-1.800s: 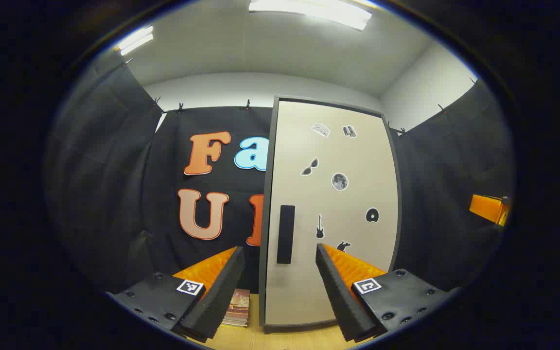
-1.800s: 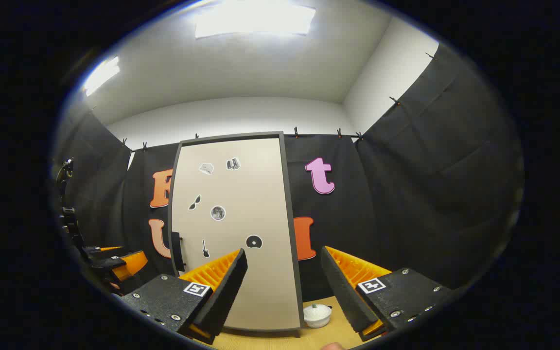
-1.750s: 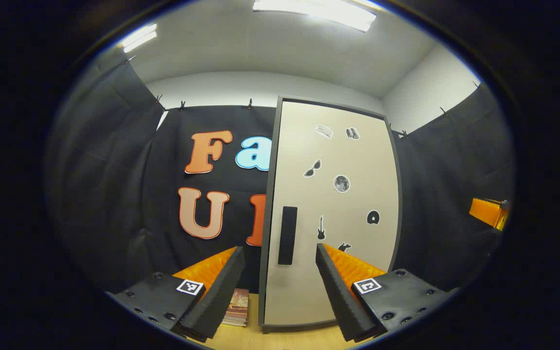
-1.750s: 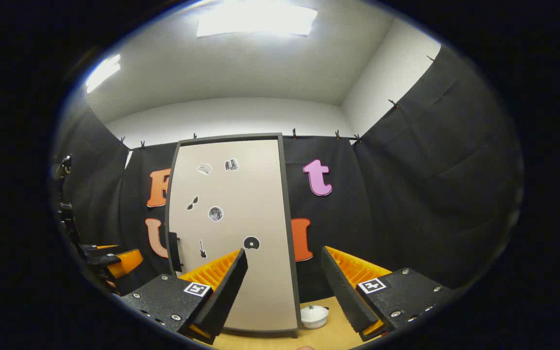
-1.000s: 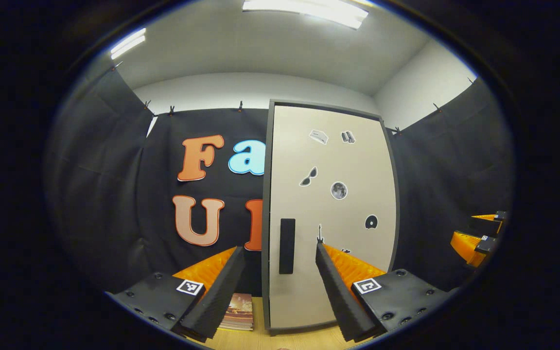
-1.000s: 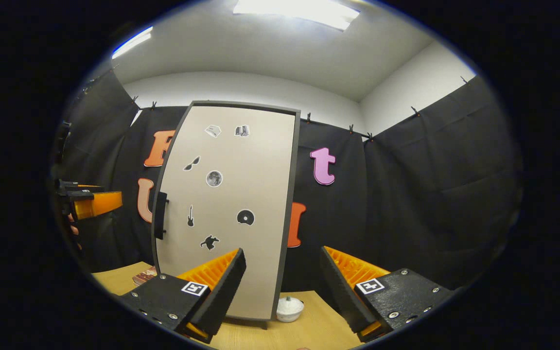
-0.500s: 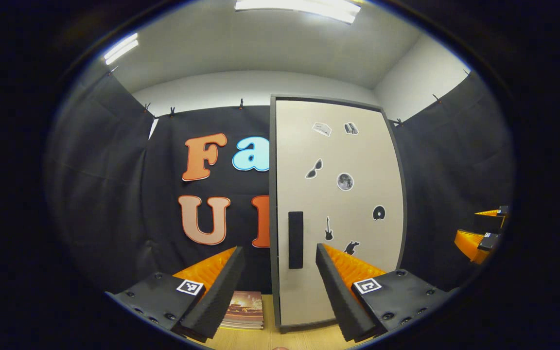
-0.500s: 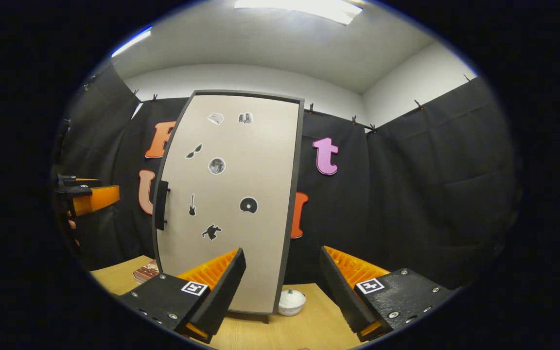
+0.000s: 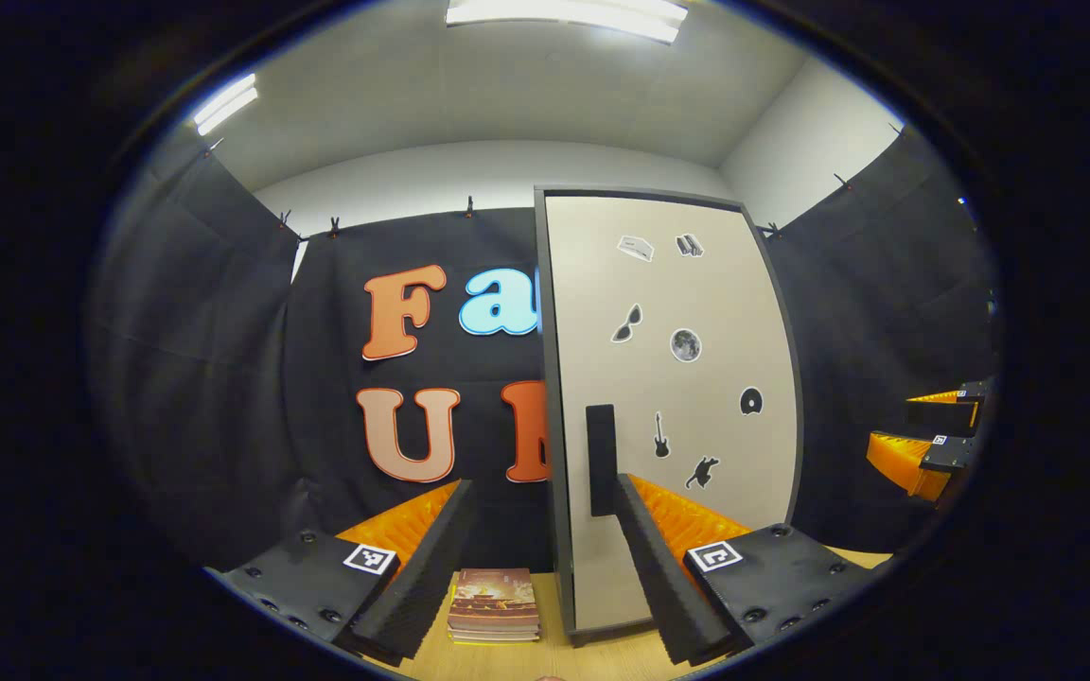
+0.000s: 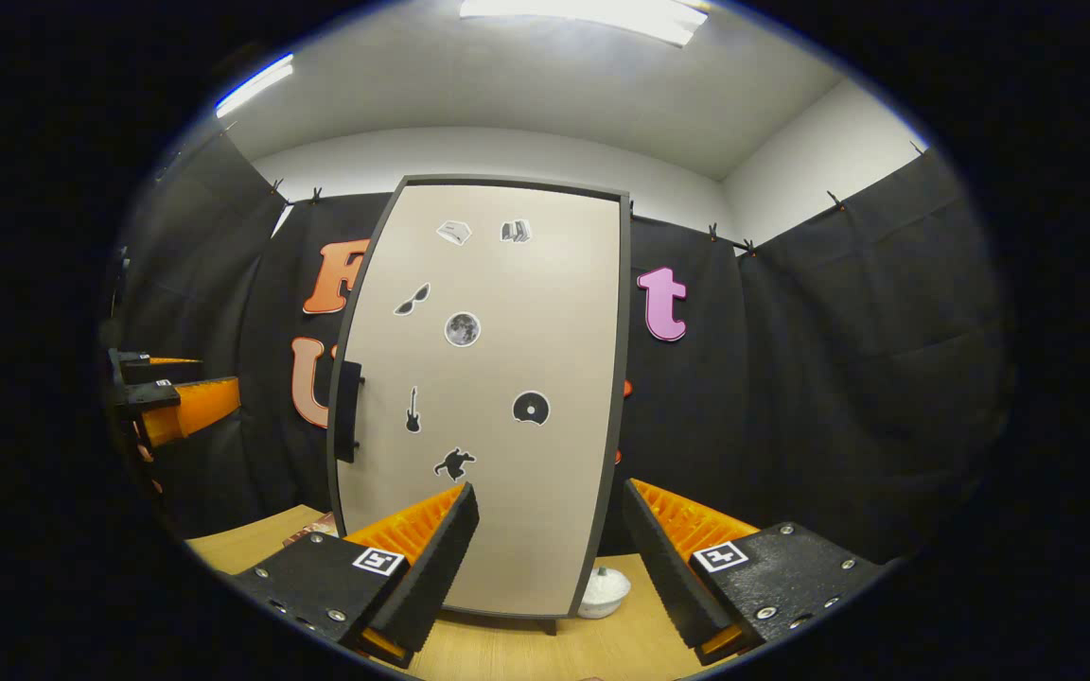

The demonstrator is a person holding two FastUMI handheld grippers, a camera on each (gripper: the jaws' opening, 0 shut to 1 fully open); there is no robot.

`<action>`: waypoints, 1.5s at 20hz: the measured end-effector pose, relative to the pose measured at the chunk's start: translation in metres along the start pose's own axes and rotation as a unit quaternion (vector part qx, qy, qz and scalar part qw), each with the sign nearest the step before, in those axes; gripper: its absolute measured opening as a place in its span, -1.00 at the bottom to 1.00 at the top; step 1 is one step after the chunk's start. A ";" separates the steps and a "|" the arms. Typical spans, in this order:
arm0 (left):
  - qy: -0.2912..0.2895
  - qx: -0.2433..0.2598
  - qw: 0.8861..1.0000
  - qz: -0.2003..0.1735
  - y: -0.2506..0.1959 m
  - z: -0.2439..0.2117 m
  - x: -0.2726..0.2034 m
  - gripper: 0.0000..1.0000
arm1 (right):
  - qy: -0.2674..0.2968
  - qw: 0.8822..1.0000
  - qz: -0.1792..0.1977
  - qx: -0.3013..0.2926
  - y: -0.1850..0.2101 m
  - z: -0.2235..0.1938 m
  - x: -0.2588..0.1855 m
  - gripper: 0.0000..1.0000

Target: Open the cabinet door with the right hand, grasp the bottle in the cabinet with the left hand and place it on the coaster, then close the cabinet door with the right hand.

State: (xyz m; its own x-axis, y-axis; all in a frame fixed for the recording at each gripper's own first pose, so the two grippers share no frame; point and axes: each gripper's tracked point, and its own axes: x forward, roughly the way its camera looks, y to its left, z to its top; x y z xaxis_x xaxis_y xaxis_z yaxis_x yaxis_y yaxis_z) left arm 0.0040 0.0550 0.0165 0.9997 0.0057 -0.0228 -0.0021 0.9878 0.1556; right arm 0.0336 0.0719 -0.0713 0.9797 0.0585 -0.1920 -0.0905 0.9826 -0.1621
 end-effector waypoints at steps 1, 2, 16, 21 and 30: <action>0.000 0.002 1.000 0.004 0.006 -0.001 0.000 0.87 | 0.001 1.000 0.003 0.000 0.005 0.000 0.003 0.90; 0.001 0.002 1.000 0.006 0.012 -0.003 -0.001 0.87 | 0.001 1.000 0.005 0.000 0.010 0.001 0.005 0.90; 0.027 0.030 0.995 0.095 0.133 -0.029 -0.047 0.87 | 0.022 0.993 0.108 0.040 0.154 0.016 0.086 0.90; 0.051 0.031 0.989 0.134 0.177 -0.048 -0.064 0.92 | 0.056 0.987 0.132 0.074 0.203 0.006 0.124 0.96; 0.087 0.026 0.984 0.152 0.205 -0.077 -0.079 0.92 | 0.124 0.980 0.108 0.114 0.239 -0.025 0.185 0.66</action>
State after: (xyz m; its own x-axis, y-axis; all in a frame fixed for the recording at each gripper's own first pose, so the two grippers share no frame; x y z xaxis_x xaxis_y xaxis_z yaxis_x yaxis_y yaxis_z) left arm -0.0769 0.2691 -0.0263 0.9337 0.3313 -0.1358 -0.2951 0.9268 0.2324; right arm 0.1885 0.3136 -0.1694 0.8659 0.2523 -0.4320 -0.2209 0.9676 0.1224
